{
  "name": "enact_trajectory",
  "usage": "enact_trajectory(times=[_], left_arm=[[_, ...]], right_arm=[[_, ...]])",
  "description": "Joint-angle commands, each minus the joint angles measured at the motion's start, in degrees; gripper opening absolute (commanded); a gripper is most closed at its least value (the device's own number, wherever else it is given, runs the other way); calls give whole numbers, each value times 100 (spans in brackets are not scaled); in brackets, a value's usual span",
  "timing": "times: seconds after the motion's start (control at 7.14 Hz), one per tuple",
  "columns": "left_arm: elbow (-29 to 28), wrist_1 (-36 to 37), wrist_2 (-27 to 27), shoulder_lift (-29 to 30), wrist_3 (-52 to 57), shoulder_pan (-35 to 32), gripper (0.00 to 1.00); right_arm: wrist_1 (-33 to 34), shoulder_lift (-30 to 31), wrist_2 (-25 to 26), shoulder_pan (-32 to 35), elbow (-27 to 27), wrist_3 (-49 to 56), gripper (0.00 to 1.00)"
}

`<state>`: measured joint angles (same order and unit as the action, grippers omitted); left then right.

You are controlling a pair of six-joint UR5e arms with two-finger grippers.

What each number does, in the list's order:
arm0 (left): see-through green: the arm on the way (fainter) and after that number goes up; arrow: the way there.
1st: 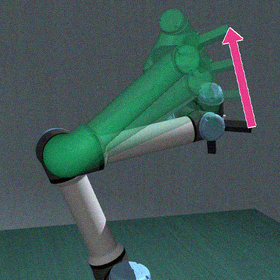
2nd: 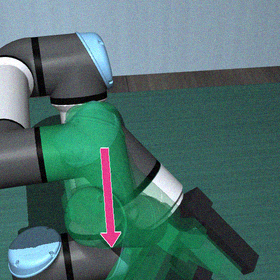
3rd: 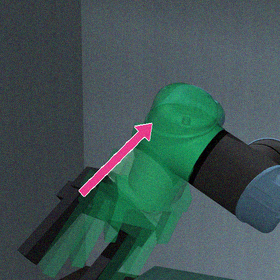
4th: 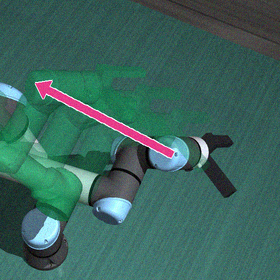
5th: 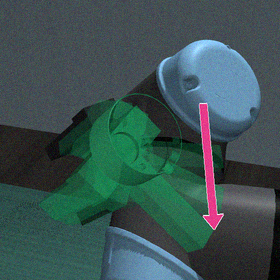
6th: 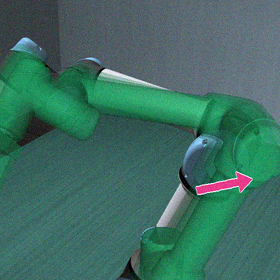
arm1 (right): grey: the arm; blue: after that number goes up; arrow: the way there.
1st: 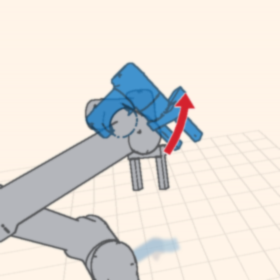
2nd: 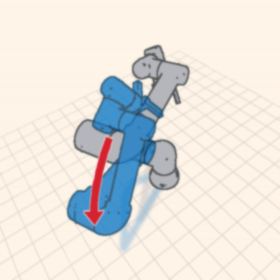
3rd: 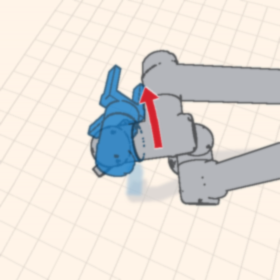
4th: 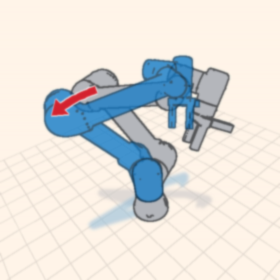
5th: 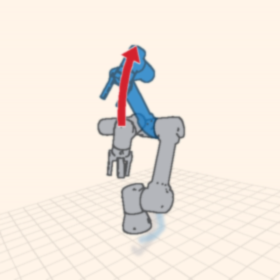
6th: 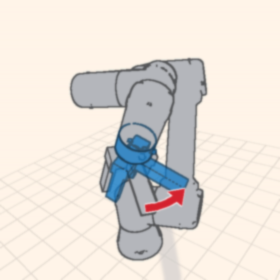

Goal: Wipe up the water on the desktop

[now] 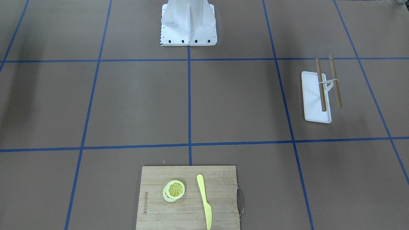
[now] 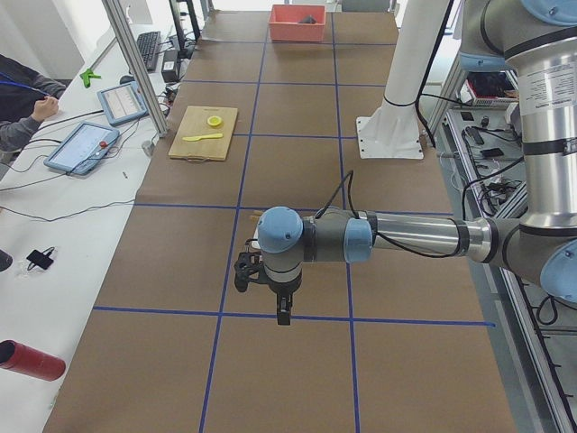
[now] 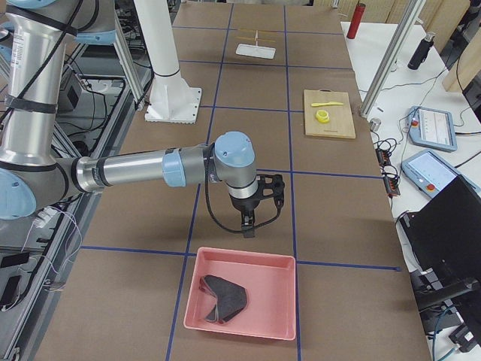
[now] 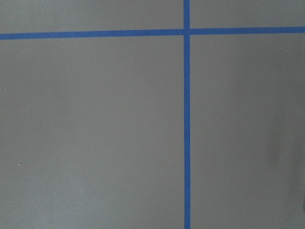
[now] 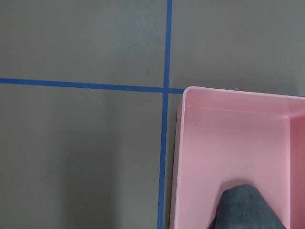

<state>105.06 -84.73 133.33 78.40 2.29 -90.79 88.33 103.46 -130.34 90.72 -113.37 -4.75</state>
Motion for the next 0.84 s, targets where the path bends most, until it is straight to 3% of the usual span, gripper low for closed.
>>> enact_trajectory(times=[0.0, 0.7], left_arm=[[-21, 0, 0, 9, 0, 0, 99], [-30, 0, 0, 18, 0, 9, 99]], right_arm=[[0, -1, -9, -11, 0, 0, 100], [0, 7, -35, -11, -53, 0, 100]])
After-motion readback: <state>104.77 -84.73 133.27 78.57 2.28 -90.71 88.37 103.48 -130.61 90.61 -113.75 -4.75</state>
